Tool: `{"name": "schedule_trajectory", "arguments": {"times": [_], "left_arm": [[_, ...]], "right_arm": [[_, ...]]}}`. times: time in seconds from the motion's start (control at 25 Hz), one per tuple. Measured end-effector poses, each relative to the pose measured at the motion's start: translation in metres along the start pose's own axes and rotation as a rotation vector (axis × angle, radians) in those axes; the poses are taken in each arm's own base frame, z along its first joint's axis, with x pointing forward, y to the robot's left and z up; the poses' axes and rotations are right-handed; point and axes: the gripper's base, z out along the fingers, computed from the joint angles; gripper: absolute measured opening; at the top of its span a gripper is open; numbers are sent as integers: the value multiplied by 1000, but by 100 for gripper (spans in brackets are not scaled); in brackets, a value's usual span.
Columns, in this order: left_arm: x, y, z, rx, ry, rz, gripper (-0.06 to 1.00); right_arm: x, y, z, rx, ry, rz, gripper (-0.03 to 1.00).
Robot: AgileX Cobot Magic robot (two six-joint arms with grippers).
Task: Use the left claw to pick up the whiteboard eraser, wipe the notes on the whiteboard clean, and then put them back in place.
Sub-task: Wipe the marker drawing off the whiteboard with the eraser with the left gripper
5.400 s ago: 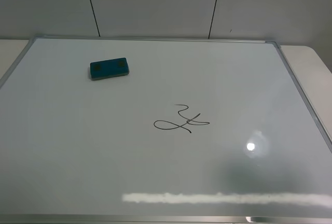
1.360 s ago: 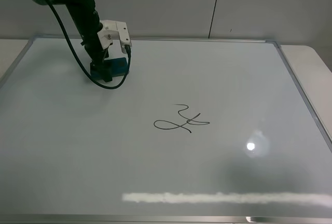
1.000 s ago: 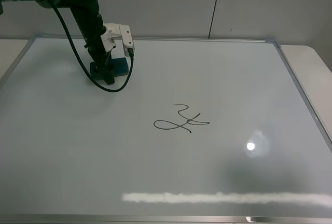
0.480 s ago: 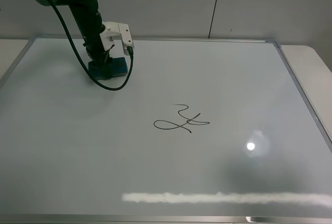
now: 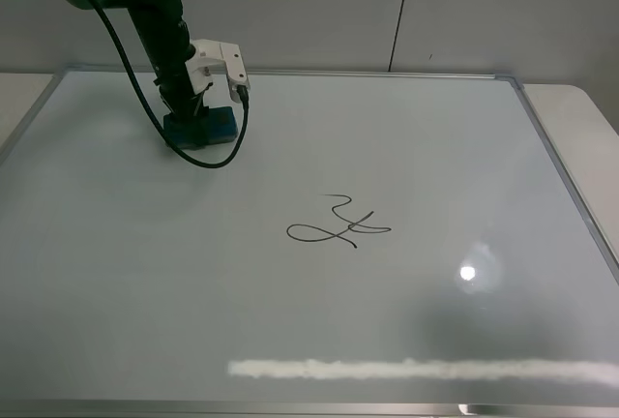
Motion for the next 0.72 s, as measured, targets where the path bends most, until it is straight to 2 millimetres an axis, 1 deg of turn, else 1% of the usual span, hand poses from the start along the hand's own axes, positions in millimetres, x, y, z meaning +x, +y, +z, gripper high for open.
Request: {"name": "schedule_trajectory", "arguments": {"times": [0.16, 0.28, 0.4, 0.52, 0.6, 0.72], "left_arm": [[0, 0, -4, -3, -1, -2, 55], [0, -1, -11, 1, 3, -17, 55], [1, -3, -20, 13, 14, -53, 55], [0, -11, -28, 56, 47, -120, 55], [-4, -16, -34, 65, 57, -193, 55], [-17, -25, -43, 50, 49, -287, 55]], "right_arm": [[0, 0, 0, 0, 0, 0, 99], [0, 0, 0, 0, 0, 0, 99], [0, 0, 0, 0, 0, 0, 99], [0, 0, 0, 0, 0, 0, 99], [0, 0, 0, 0, 0, 0, 99], [0, 0, 0, 0, 0, 0, 99]]}}
